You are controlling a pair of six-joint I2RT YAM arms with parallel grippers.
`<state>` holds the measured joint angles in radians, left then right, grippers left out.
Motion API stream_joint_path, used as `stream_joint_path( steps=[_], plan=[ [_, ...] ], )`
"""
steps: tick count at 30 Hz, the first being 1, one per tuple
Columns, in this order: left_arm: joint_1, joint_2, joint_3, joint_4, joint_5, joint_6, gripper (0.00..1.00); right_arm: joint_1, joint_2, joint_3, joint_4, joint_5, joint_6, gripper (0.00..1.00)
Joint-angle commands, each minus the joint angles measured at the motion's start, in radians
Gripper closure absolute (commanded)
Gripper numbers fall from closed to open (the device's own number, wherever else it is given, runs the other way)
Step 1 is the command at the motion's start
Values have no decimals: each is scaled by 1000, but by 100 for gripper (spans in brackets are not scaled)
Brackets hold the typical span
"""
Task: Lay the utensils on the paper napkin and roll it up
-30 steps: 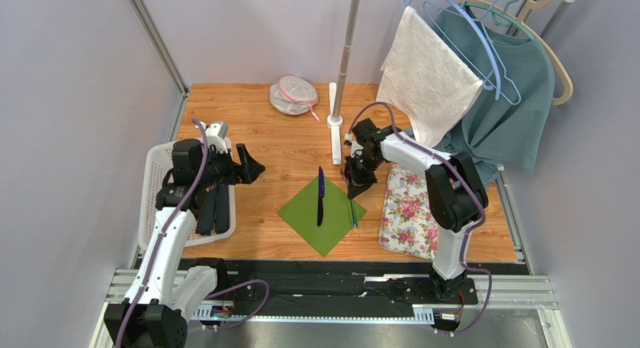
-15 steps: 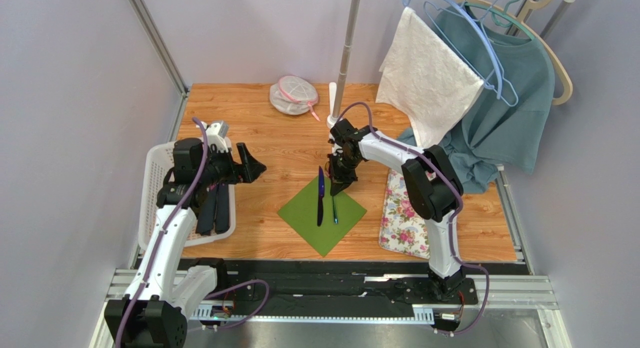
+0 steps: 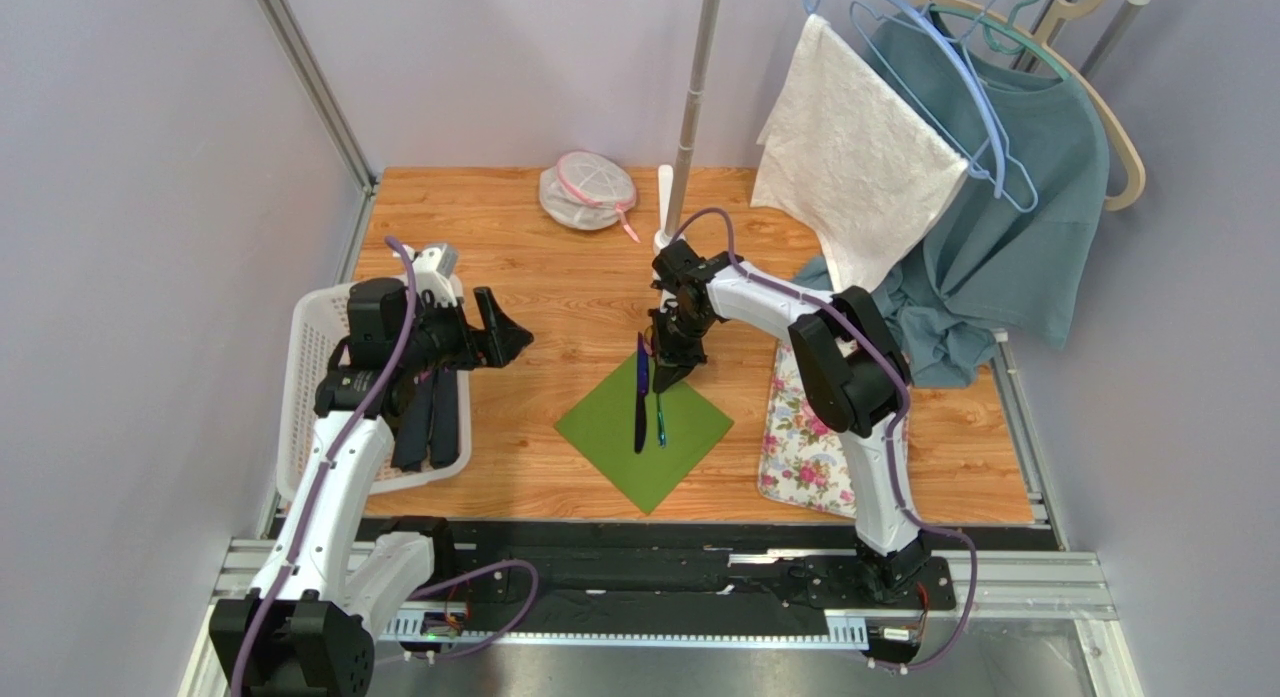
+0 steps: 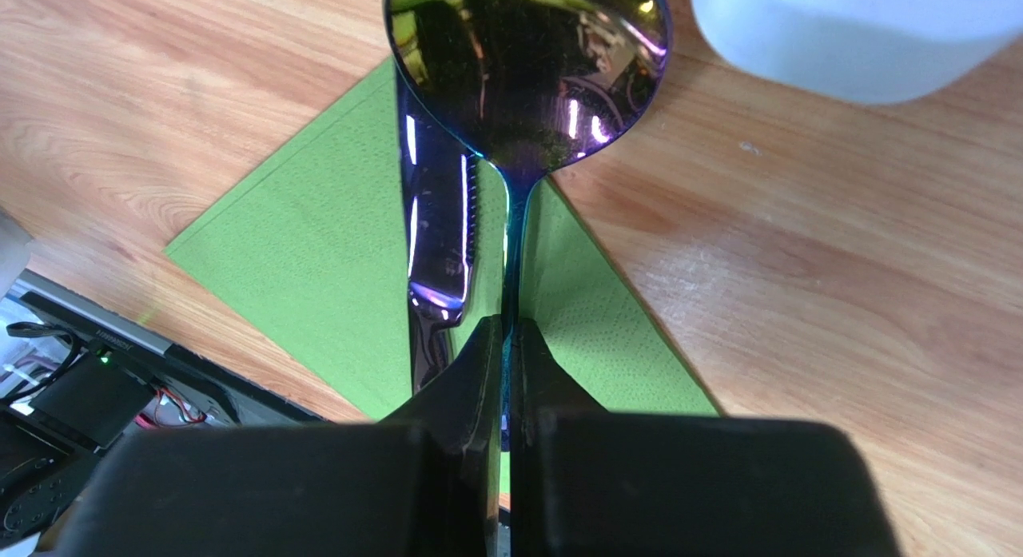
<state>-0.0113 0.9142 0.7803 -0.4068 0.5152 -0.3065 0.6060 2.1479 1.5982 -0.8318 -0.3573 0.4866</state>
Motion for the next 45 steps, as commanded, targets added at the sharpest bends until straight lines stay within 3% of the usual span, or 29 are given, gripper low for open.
stream_joint_path(
  steps=[1, 8, 23, 29, 32, 34, 36, 40, 42, 43, 45],
  plan=[
    [4, -9, -3, 34, 8, -8, 2, 8, 24, 45, 3, -29, 26, 99],
    [4, -5, -3, 33, 9, -9, 2, 8, 33, 62, 0, -54, 40, 88],
    [4, -11, 23, 20, 11, 30, 1, 14, 6, 98, -38, -80, -5, 74],
    [4, -18, 97, -39, 66, 205, 1, 12, -91, 138, -85, -92, -71, 65],
    [-12, -18, 114, -98, 204, 398, 1, 5, -170, 96, -92, -107, -114, 58],
    [-64, -29, 100, -131, 212, 499, 1, -11, -212, 50, -87, -135, -143, 50],
    [-186, -63, 71, -155, 165, 634, 1, -28, -267, -31, -76, -188, -175, 43],
    [-531, -80, -9, -168, 65, 805, 1, -86, -345, -157, -69, -270, -250, 20],
    [-640, -52, -24, -136, 17, 852, 4, -104, -397, -229, -55, -305, -275, 9],
    [-745, -37, -36, -121, -3, 860, 6, -120, -413, -248, -53, -313, -305, 2],
    [-843, 30, -44, -72, -64, 874, 15, -136, -450, -283, -55, -363, -327, 0]
  ],
)
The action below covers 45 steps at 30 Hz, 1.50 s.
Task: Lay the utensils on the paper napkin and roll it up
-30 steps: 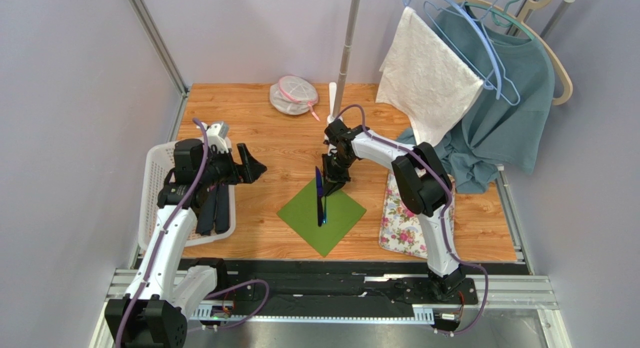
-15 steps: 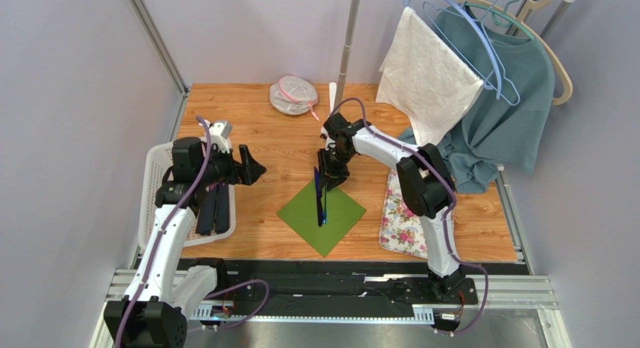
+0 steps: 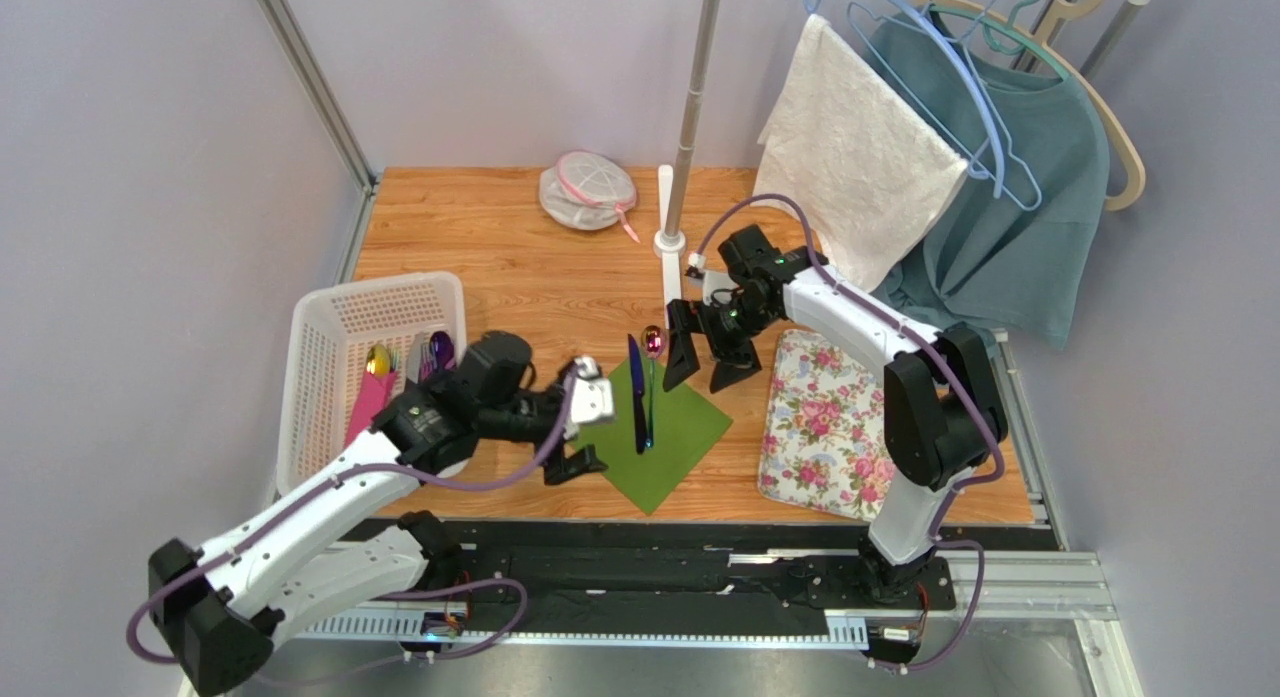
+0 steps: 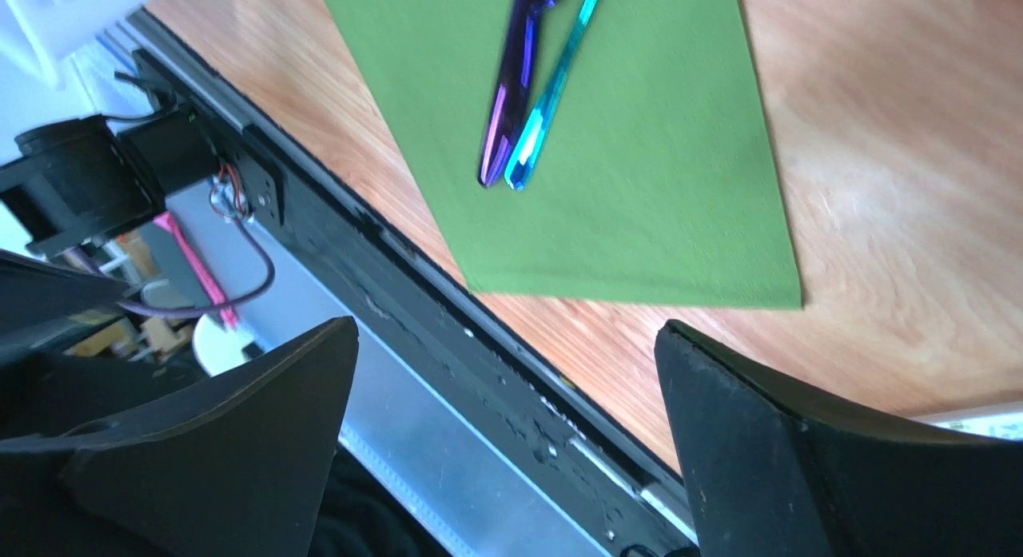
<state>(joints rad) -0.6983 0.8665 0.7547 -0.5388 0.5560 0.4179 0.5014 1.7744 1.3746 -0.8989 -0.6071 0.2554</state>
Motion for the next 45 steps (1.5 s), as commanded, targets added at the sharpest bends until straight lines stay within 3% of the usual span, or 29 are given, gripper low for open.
stream_joint_path(
  steps=[1, 3, 7, 9, 13, 20, 45],
  plan=[
    [-228, 103, -25, 77, -116, 150, 20, -53, -85, -92, 12, -135, -111, 0],
    [-283, 170, -35, 150, -134, 137, 34, -70, -96, -118, 12, -166, -122, 1],
    [-441, 282, -55, 266, -198, 163, 49, -110, -104, -157, 11, -212, -142, 11],
    [-493, 339, -66, 329, -235, 183, 51, -115, -98, -158, 2, -215, -150, 18],
    [-512, 430, -46, 341, -245, 173, 56, -119, -98, -161, -3, -224, -150, 23],
    [-512, 538, -43, 336, -255, 190, 58, -121, -99, -164, -20, -227, -163, 25],
    [-451, 641, -11, 310, -197, 236, 63, -147, -50, -140, -43, -250, -171, 25]
  ],
)
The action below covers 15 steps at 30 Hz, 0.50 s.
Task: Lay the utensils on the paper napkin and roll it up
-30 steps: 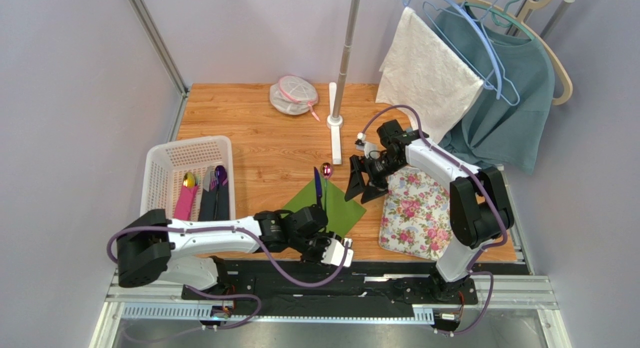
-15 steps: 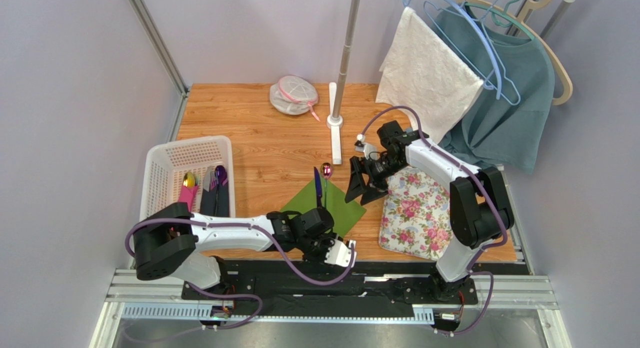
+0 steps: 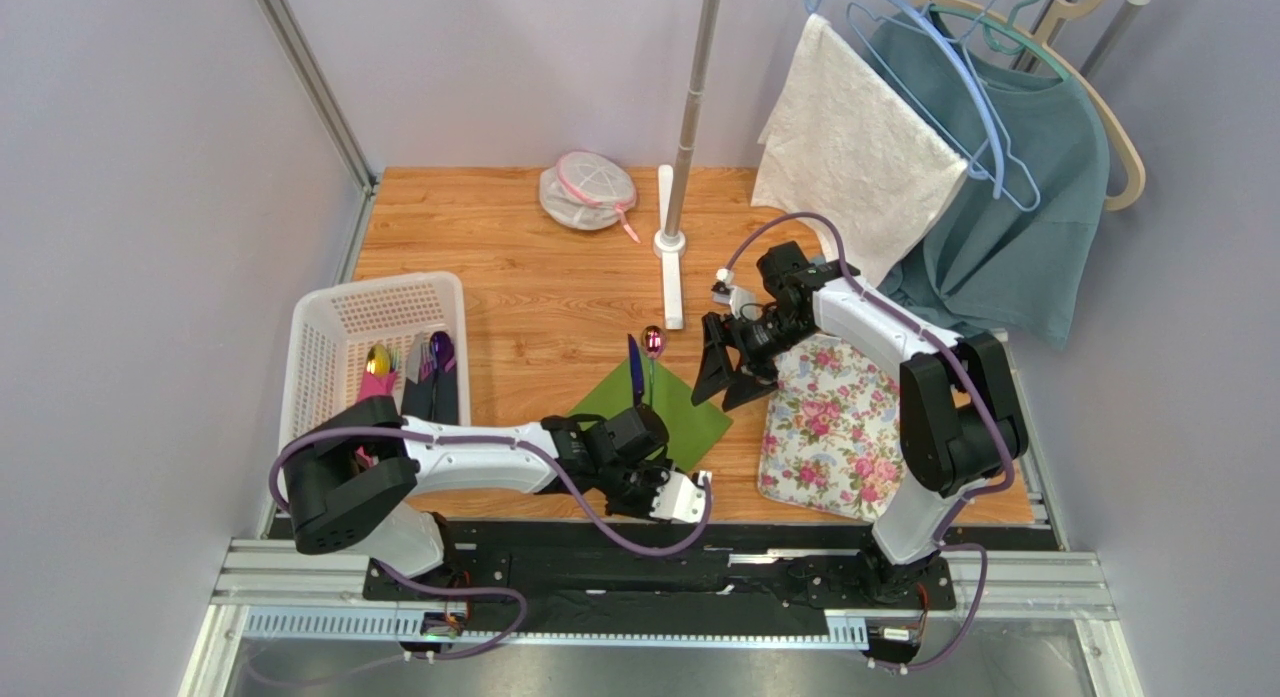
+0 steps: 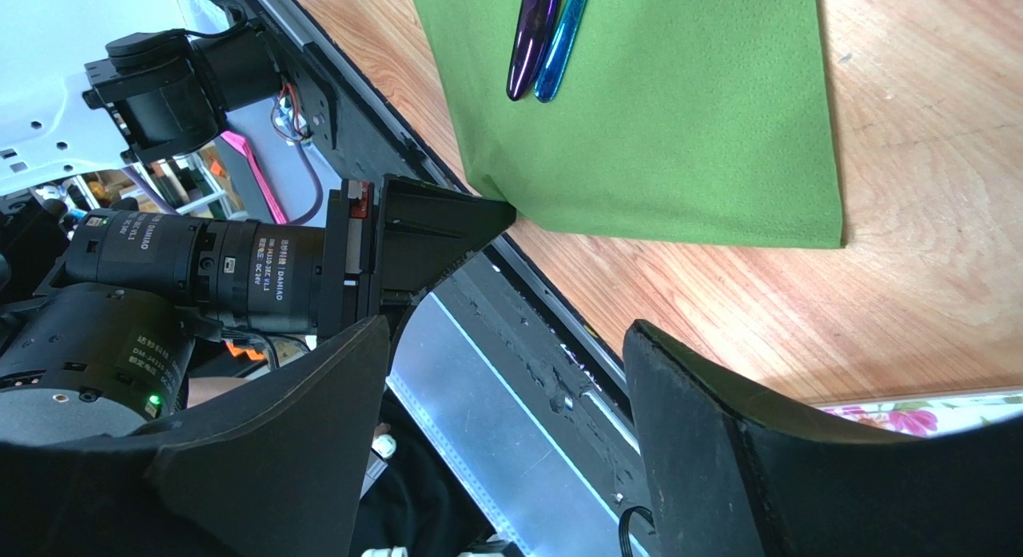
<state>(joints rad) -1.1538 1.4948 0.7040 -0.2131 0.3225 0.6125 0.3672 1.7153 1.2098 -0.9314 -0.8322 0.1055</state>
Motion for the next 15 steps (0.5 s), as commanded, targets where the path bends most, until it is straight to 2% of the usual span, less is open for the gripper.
stream_joint_path(
  steps=[1, 7, 15],
  plan=[
    [5, 15, 45, -26, 36, 41, 63, -14, 10, 25, -10, -25, -21, 25],
    [5, 18, 91, -95, 46, 43, 80, -16, 17, 28, -10, -28, -18, 26],
    [12, -56, 144, -158, 98, 0, 100, -16, 29, 30, -4, -38, -12, 27]
  ],
)
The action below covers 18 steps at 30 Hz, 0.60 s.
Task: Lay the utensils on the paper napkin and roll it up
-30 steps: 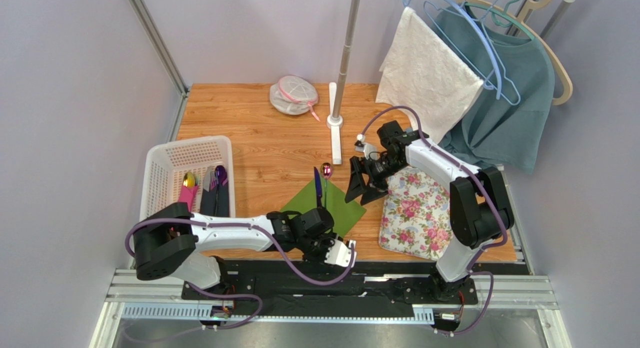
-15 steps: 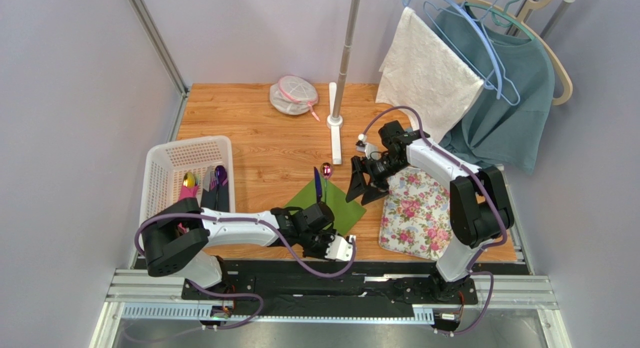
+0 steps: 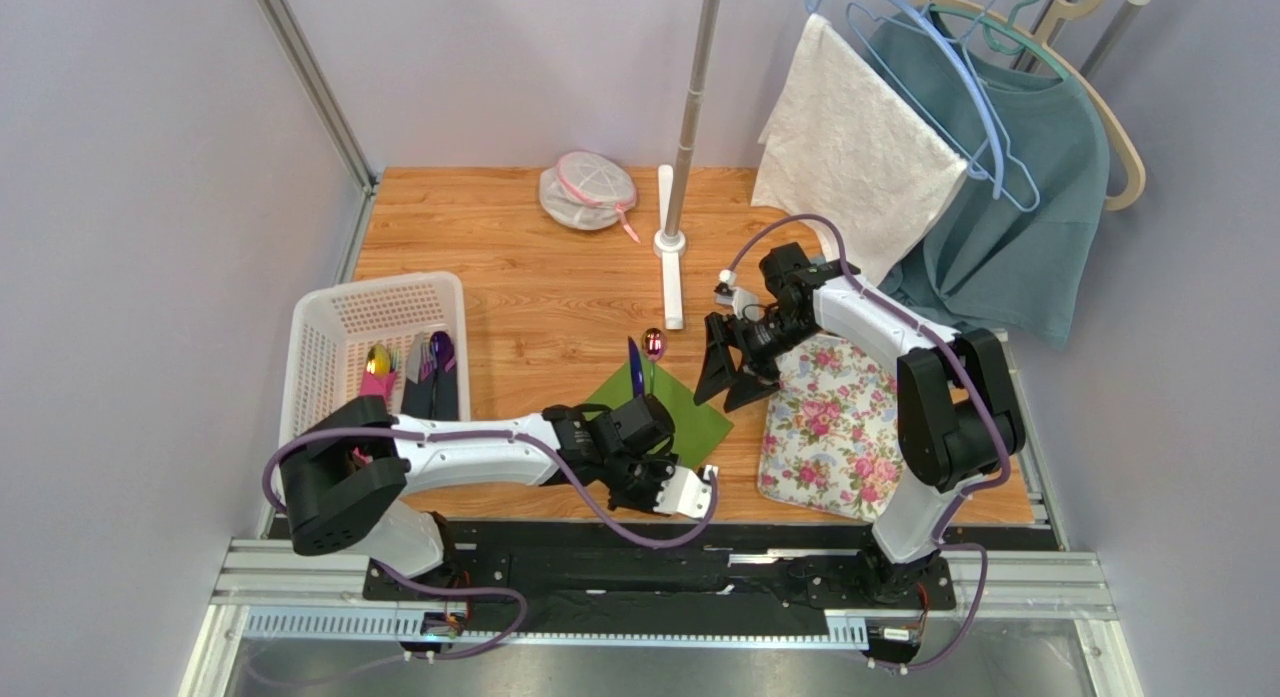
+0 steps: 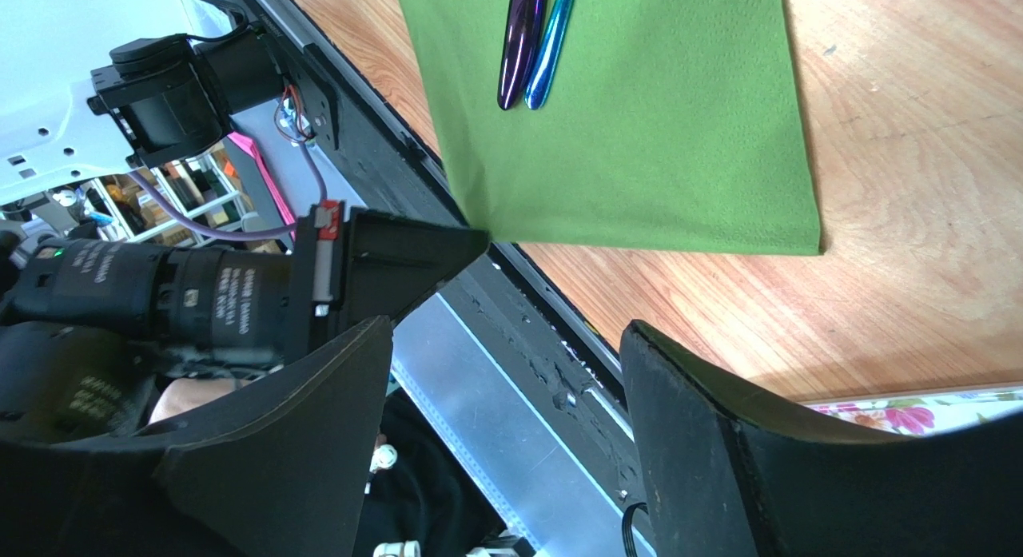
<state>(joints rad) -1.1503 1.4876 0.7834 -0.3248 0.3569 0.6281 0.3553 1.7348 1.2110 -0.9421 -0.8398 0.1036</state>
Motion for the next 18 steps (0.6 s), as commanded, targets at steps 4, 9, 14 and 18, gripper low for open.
stream_joint_path(
  steps=[4, 9, 14, 18],
  plan=[
    [47, -40, 88, -60, 103, -24, 100, -4, 14, 28, 5, -33, -8, 28],
    [63, -23, 99, -85, 119, 5, 81, -6, 17, 25, 5, -33, -10, 29],
    [58, -26, 82, -71, 122, -7, 60, -6, 19, 24, 5, -25, -8, 29],
    [31, -24, 59, -46, 88, -4, 59, -6, 22, 22, 5, -22, -7, 29]
  ],
)
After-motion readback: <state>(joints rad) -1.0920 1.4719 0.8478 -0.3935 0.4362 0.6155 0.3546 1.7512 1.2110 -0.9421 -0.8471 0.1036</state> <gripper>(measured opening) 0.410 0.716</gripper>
